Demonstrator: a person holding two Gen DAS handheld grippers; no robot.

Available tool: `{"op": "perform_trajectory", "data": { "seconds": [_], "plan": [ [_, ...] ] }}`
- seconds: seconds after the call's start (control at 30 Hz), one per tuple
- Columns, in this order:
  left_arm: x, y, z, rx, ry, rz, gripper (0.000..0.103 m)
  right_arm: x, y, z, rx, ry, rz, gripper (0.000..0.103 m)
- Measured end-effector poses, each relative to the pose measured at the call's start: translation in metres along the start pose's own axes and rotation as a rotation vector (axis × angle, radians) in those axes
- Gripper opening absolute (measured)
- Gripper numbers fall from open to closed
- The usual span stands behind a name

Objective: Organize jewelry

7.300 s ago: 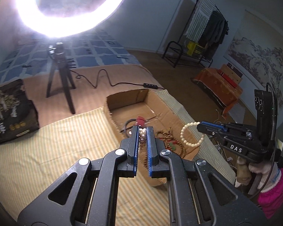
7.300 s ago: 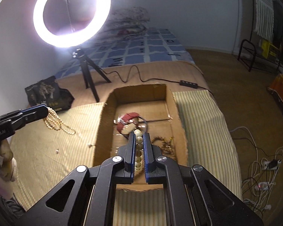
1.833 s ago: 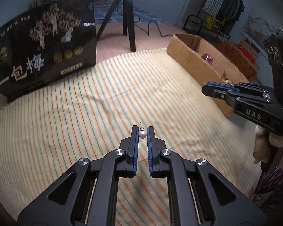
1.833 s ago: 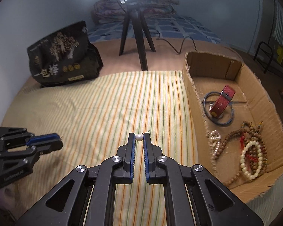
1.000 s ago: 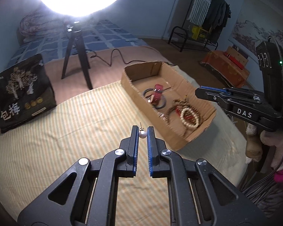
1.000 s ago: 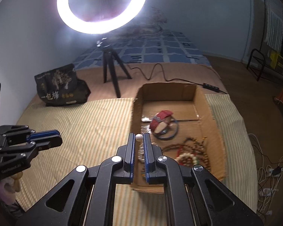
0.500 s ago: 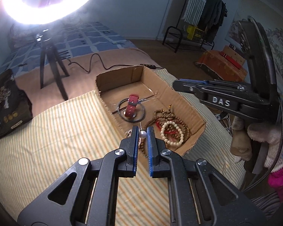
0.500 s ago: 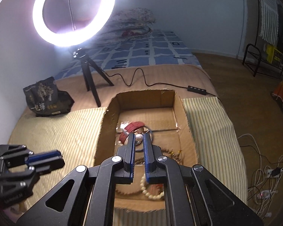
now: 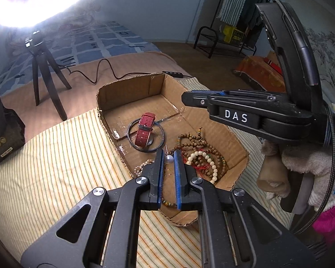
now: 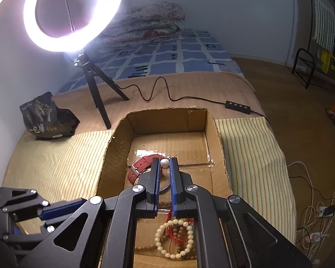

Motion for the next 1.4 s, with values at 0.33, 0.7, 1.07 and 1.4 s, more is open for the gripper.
{"op": "perform_trajectory", "data": {
  "seconds": [0.33,0.7,1.07,1.4],
  "plan": [
    [0.003,0.001,0.002,0.001,0.009,0.004,0.007,0.004,0.003,0.0,-0.005,0.004,-0.009,0.007],
    [0.008,-0.004,0.001,0.039,0.043,0.038,0.058,0.012,-0.005,0.003,0.032,0.034,-0.066,0.06],
    [0.011,-0.015,-0.001,0.057,0.044,0.041,0.068,0.013,-0.016,0.005,0.043,0.051,-0.11,0.071],
    [0.016,-0.044,-0.008,0.089,0.057,0.047,0.068,0.004,-0.043,0.003,0.071,0.054,-0.122,0.071]
  ]
}}
Point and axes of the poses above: each gripper's, at about its wrist camera, not at the fingertips, and y roughly the way its jaws point, x to its right, z to its top, the point moved 7 cm from there along y, roughly the way its jaws point, and after that the axes turned 8 degrees about -x, right-handed, at the moved point
